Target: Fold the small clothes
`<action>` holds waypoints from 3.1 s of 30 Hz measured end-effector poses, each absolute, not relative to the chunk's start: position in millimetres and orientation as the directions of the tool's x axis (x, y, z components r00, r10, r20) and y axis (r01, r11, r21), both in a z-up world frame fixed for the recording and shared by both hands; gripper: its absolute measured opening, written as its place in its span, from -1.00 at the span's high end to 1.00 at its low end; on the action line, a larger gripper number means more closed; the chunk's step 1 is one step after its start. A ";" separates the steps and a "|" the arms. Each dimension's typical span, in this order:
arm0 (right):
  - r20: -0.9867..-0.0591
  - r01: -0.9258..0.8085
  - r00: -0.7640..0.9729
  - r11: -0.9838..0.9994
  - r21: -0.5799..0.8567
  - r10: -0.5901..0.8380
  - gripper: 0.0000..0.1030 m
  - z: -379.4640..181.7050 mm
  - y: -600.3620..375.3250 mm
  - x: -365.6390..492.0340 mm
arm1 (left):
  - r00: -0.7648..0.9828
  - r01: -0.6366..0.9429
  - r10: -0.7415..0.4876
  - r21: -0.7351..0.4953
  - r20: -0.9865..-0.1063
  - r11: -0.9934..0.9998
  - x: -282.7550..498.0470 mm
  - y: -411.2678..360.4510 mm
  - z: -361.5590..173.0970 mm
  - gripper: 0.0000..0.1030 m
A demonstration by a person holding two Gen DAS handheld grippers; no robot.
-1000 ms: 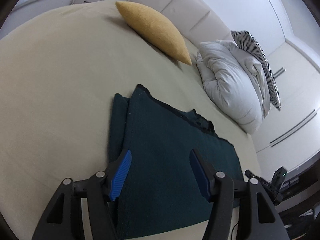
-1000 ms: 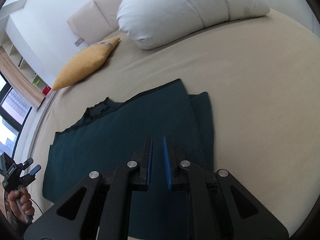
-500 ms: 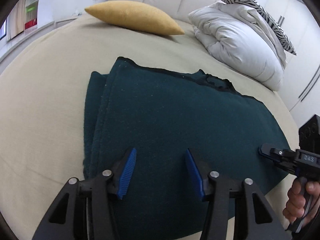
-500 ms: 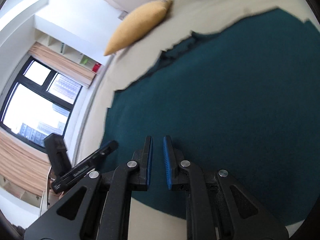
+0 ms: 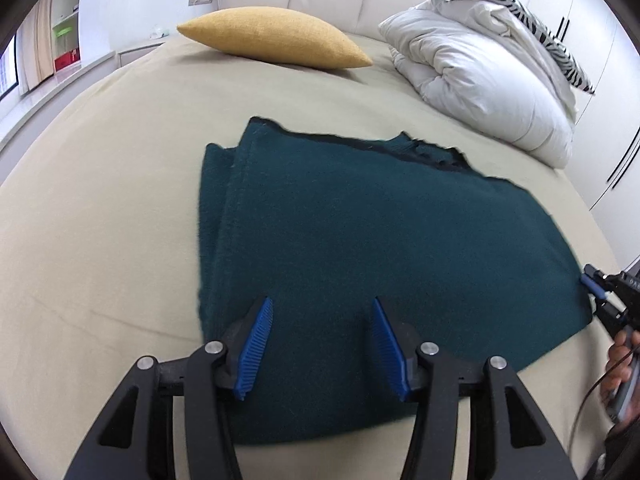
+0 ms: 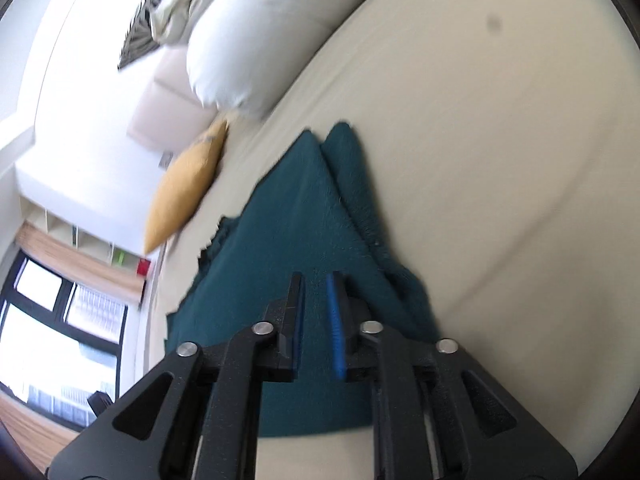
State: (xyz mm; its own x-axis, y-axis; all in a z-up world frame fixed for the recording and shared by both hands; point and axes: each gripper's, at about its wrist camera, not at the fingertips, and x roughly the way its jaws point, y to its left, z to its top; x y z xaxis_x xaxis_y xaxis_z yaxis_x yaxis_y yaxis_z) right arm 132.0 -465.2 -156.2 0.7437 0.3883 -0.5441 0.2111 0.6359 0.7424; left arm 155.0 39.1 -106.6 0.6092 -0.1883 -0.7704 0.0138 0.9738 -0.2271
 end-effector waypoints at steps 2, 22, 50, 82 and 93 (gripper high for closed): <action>-0.499 0.155 0.743 0.611 0.777 0.446 0.59 -147.1 -451.0 127.8 | 0.616 0.055 -0.206 -0.219 -0.760 0.974 149.3 21.8 -97.2 -0.20; -0.441 0.064 0.599 0.509 0.858 0.668 -0.16 -183.7 -365.6 154.2 | 0.555 0.092 -0.172 -0.146 -0.814 0.985 149.8 -7.0 -126.5 -0.21; -0.427 -0.057 0.582 0.559 0.828 0.692 -0.19 -107.9 -356.3 245.7 | 0.645 0.082 -0.286 -0.308 -0.709 0.948 276.9 44.2 -79.7 -0.26; -0.350 -0.012 0.752 0.543 0.840 0.558 -0.20 -90.6 -479.8 163.8 | 0.662 -0.129 -0.435 -0.664 -0.611 0.737 180.3 176.4 -124.4 -0.67; -0.368 -0.086 0.554 0.491 0.867 0.746 -0.20 -107.0 -366.6 157.8 | 0.566 -0.152 -0.565 -0.750 -0.600 0.644 197.4 163.0 -139.9 -0.67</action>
State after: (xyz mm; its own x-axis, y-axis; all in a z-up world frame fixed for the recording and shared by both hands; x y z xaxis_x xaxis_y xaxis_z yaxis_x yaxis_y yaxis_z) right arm 157.8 -366.6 -107.0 0.5545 0.7463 -0.3682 -0.0857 0.4914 0.8667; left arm 197.4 163.0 -139.9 0.5661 -0.5651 -0.6002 -0.1518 0.6442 -0.7497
